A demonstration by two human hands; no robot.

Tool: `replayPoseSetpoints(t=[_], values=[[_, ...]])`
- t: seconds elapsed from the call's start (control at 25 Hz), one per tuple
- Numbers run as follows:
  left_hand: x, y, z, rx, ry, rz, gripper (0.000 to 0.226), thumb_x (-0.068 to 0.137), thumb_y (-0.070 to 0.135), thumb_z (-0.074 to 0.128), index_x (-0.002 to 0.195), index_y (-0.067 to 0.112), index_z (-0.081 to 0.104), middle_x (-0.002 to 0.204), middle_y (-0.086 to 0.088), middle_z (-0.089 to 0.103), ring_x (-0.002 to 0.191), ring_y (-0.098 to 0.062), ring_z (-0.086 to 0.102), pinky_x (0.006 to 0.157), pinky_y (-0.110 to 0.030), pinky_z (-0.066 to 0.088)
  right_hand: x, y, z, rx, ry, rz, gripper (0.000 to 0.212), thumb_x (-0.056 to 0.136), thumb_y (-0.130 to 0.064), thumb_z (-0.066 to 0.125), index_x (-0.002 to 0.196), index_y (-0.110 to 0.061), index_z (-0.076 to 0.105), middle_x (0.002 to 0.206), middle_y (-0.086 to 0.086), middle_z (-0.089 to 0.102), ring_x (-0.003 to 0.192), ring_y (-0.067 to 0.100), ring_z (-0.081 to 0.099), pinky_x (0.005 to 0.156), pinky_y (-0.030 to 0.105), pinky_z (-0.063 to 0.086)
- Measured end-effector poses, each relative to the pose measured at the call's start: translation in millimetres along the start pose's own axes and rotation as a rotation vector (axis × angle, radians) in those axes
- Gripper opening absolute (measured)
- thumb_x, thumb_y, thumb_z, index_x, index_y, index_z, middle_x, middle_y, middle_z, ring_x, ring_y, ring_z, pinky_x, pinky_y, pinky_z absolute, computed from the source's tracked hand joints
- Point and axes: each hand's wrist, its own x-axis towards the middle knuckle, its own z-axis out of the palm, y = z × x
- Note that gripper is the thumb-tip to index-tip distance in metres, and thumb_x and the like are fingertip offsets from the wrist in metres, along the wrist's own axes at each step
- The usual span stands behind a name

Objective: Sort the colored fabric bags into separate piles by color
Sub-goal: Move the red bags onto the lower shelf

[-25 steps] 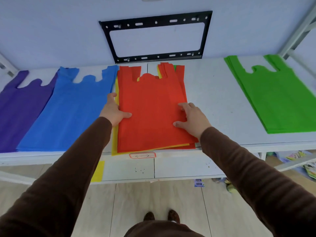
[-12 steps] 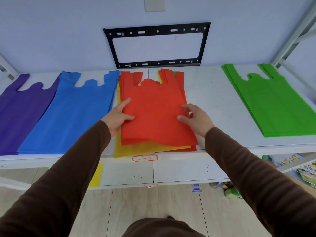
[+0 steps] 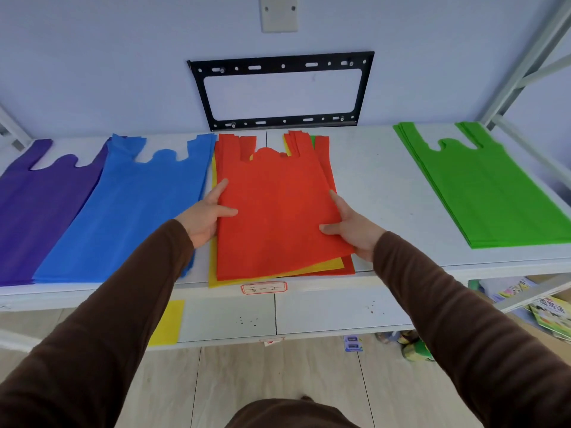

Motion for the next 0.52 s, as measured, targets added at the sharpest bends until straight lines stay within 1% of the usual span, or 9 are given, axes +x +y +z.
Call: replayPoseSetpoints(t=[0.04,0.12,0.2,0.24,0.32,0.44,0.52], values=[[4.2,1.7,-2.0,-0.005,0.019,0.033,0.077,0.094,-0.001,0.053,0.151,0.040,0.022,0.148,0.000,0.044,0.123,-0.021,0.056,0.091,-0.035,0.051,1.9,1.9,3.8,-0.091,0.008,-0.018,0.080,0.093,-0.001,0.056,0.153,-0.037,0.017,0.146,0.000,0.046,0.118,0.025,0.059,0.097,0.044,0.053],[13.9,7.8,-3.4,0.039,0.064,0.078,0.076,0.094,0.003,0.057,0.151,0.039,0.023,0.147,-0.001,0.046,0.121,-0.021,0.058,0.088,-0.033,0.052,4.5,4.8,4.6,-0.187,0.021,-0.027,0.079,0.093,0.001,0.055,0.151,-0.041,0.022,0.147,-0.002,0.042,0.121,0.025,0.055,0.100,0.047,0.051],[23.1,11.0,-2.9,0.175,0.069,0.088,0.077,0.093,0.004,0.058,0.151,0.041,0.022,0.149,-0.001,0.043,0.117,-0.021,0.059,0.087,-0.036,0.054,5.7,6.0,3.3,-0.212,-0.002,-0.020,0.074,0.093,0.000,0.055,0.149,-0.042,0.028,0.146,-0.003,0.041,0.122,0.024,0.053,0.101,0.046,0.050],[25.6,10.5,-2.3,0.264,0.057,0.091,0.078,0.093,0.002,0.057,0.151,0.041,0.022,0.151,-0.001,0.039,0.118,-0.022,0.058,0.089,-0.038,0.054,5.2,6.0,4.4,-0.229,-0.008,-0.021,0.072,0.093,-0.002,0.055,0.148,-0.042,0.031,0.146,-0.004,0.041,0.123,0.024,0.052,0.102,0.045,0.049],[30.1,5.9,-2.4,0.401,0.045,0.106,0.078,0.094,-0.002,0.053,0.151,0.042,0.022,0.157,-0.001,0.029,0.124,-0.023,0.053,0.096,-0.041,0.052,7.9,7.1,6.3,-0.293,0.039,-0.042,0.068,0.093,-0.007,0.058,0.147,-0.041,0.034,0.148,-0.001,0.042,0.123,0.025,0.053,0.103,0.046,0.048],[31.1,2.7,-2.5,0.427,0.031,0.111,0.074,0.095,-0.002,0.049,0.150,0.041,0.024,0.158,0.001,0.026,0.128,-0.022,0.049,0.099,-0.041,0.050,11.6,7.0,8.6,-0.366,0.116,-0.065,0.062,0.094,-0.011,0.058,0.145,-0.038,0.038,0.148,0.002,0.044,0.123,0.026,0.054,0.105,0.045,0.047],[29.5,4.4,-2.1,0.366,0.038,0.082,0.067,0.097,0.002,0.048,0.149,0.038,0.029,0.154,0.001,0.034,0.122,-0.021,0.054,0.092,-0.036,0.052,13.1,8.7,7.4,-0.303,0.121,-0.055,0.059,0.093,-0.016,0.060,0.144,-0.038,0.041,0.145,0.002,0.046,0.120,0.027,0.056,0.103,0.046,0.049]])
